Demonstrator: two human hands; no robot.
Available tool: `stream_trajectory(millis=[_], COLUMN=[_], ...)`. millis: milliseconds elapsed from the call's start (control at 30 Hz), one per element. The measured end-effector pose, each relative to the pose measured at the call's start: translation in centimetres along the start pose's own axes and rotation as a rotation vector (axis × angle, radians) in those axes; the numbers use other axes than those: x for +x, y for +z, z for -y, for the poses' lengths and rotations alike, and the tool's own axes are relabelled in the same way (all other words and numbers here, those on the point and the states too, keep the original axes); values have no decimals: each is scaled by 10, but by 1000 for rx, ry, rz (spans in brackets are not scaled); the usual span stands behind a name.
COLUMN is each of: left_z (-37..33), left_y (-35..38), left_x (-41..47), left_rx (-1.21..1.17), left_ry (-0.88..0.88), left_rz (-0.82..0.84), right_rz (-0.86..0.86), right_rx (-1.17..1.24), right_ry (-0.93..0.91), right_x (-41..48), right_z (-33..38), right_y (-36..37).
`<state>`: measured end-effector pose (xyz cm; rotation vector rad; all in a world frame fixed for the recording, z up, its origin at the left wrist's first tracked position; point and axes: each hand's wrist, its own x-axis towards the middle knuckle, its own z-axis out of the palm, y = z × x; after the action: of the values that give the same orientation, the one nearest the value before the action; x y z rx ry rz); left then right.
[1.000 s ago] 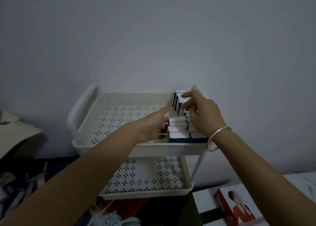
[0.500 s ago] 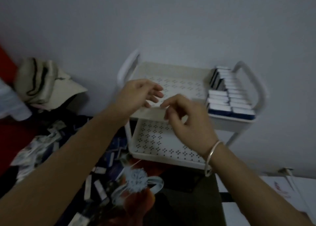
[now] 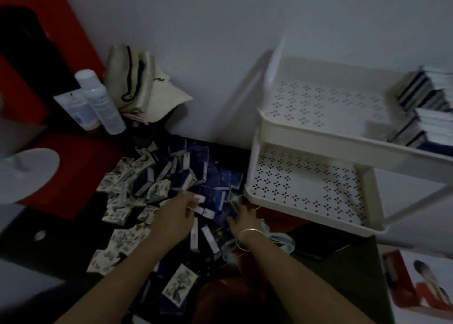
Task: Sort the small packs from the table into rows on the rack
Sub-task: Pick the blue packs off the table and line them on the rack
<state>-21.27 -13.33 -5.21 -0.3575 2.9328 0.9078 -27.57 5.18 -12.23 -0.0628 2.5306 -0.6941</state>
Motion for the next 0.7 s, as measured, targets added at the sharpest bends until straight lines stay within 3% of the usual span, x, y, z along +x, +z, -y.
stream_trajectory(millis=[167, 333, 567, 700], left_z=[12, 20, 6, -32], left_y=[17, 31, 15, -19], left_x=[15, 35, 43, 43], left_rx=[244, 473, 185, -280], left_ry=[273, 326, 461, 183], left_rz=[18, 52, -163, -57], right_rz=[-95, -157, -160, -231], right_rx=[-11, 223, 346, 318], right_ry=[-2, -39, -70, -268], right_x=[4, -1, -32, -62], right_z=[-4, -17, -39, -19], right_y=[21, 22, -21, -83])
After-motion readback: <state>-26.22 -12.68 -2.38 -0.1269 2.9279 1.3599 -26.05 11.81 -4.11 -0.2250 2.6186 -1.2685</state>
